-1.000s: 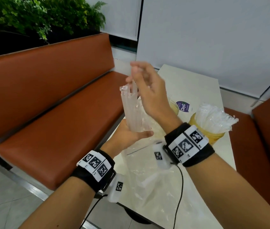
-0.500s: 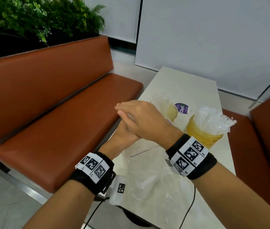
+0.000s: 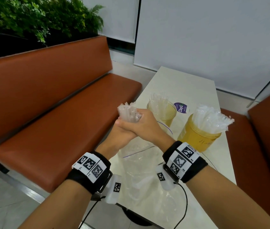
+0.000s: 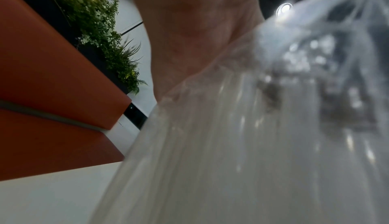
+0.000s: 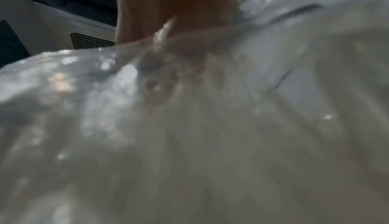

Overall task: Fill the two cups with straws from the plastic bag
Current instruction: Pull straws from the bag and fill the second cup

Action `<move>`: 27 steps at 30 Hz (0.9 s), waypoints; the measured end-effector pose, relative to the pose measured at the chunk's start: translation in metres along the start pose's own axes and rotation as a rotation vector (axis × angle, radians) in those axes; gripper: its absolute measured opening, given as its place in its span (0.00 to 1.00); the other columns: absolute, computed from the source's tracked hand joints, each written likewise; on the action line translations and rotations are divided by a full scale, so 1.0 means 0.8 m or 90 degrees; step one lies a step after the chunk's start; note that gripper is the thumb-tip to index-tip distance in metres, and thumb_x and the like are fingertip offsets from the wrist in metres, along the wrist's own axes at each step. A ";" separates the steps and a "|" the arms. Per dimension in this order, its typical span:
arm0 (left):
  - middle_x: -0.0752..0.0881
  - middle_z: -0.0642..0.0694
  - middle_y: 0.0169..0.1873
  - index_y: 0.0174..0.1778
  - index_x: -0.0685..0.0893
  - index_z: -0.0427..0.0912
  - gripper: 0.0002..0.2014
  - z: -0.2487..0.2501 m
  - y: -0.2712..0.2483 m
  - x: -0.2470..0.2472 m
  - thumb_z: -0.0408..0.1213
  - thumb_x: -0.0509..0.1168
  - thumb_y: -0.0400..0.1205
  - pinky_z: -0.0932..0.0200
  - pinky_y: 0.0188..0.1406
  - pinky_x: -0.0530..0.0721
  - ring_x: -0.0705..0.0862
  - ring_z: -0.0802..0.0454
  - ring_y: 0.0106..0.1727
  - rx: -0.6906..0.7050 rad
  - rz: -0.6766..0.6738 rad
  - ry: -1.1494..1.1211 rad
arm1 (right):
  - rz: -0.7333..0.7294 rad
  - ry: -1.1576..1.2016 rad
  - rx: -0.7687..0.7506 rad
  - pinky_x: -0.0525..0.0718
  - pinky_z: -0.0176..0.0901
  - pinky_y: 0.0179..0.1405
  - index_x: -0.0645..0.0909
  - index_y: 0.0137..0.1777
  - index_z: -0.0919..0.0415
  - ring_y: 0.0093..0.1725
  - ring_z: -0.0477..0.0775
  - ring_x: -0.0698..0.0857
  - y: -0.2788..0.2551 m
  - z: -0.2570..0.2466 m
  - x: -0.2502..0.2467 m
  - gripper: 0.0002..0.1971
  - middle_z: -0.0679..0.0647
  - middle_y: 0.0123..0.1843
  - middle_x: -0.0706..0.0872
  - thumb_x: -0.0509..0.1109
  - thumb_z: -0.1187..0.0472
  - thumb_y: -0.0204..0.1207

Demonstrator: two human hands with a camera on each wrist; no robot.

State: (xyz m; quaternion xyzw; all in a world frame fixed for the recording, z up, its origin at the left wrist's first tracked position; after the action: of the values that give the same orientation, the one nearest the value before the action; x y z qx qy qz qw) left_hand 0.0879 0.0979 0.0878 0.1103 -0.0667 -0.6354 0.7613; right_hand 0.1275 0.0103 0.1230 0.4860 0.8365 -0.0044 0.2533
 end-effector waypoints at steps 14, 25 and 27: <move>0.93 0.55 0.47 0.60 0.87 0.49 0.30 -0.030 -0.010 -0.020 0.45 0.88 0.62 0.58 0.46 0.91 0.91 0.57 0.49 -0.191 -0.057 0.029 | 0.094 0.065 -0.112 0.91 0.62 0.50 0.82 0.47 0.59 0.34 0.57 0.92 0.033 -0.093 -0.027 0.06 0.56 0.34 0.91 0.70 0.59 0.85; 0.80 0.55 0.49 0.58 0.91 0.57 0.26 -0.032 -0.001 -0.034 0.50 0.86 0.63 0.68 0.32 0.76 0.74 0.58 0.39 -0.160 -0.017 0.154 | 0.359 0.245 -0.254 0.89 0.55 0.35 0.77 0.49 0.65 0.33 0.63 0.89 0.092 -0.170 -0.175 0.05 0.62 0.35 0.88 0.71 0.65 0.82; 0.80 0.54 0.49 0.57 0.91 0.58 0.26 -0.033 0.000 -0.038 0.52 0.85 0.62 0.71 0.36 0.73 0.74 0.58 0.37 -0.148 -0.017 0.166 | 0.431 0.232 -0.250 0.89 0.55 0.34 0.78 0.51 0.65 0.33 0.64 0.89 0.104 -0.144 -0.193 0.06 0.65 0.37 0.88 0.72 0.63 0.81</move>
State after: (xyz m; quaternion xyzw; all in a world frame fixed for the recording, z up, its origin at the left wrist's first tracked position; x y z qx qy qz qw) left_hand 0.0891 0.1300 0.0636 0.1037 0.1079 -0.6293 0.7627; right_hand 0.2089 -0.0421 0.3094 0.6683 0.6458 0.3241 0.1765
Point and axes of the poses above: each hand's wrist, its own y-axis towards the middle knuckle, its own x-axis out of the palm, z = x × y, the point moved 4 cm from there along y, towards the middle knuckle
